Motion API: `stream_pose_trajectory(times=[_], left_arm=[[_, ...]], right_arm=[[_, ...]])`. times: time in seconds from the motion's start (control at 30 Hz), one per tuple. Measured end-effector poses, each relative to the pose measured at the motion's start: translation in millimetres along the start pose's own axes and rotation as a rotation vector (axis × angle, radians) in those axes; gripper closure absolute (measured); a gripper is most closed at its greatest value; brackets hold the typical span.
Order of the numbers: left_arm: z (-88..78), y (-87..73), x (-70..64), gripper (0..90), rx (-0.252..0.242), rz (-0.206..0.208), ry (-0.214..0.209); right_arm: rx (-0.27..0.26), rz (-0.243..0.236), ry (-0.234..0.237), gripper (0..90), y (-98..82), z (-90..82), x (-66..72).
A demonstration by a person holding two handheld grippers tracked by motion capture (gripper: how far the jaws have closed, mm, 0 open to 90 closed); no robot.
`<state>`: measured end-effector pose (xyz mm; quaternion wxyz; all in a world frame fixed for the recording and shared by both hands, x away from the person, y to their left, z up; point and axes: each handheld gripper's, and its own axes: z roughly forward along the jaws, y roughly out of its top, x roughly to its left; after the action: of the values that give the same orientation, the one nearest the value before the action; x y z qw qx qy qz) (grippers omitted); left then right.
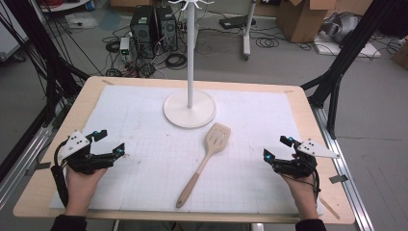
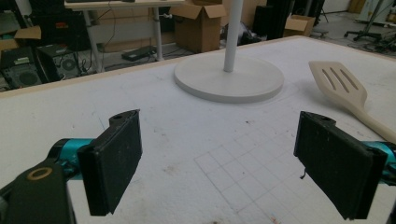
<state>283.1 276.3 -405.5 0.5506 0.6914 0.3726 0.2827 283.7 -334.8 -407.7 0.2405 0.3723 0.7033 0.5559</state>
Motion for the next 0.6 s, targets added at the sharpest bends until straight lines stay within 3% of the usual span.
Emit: stream_pose_trajectory(times=[0.6], left_arm=[[-0.3, 5.8, -7.6, 15.7, -0.01, 0.015, -0.013]], right_arm=[[0.007, -0.02, 0.003, 11.4, 1.3, -2.5, -1.7]])
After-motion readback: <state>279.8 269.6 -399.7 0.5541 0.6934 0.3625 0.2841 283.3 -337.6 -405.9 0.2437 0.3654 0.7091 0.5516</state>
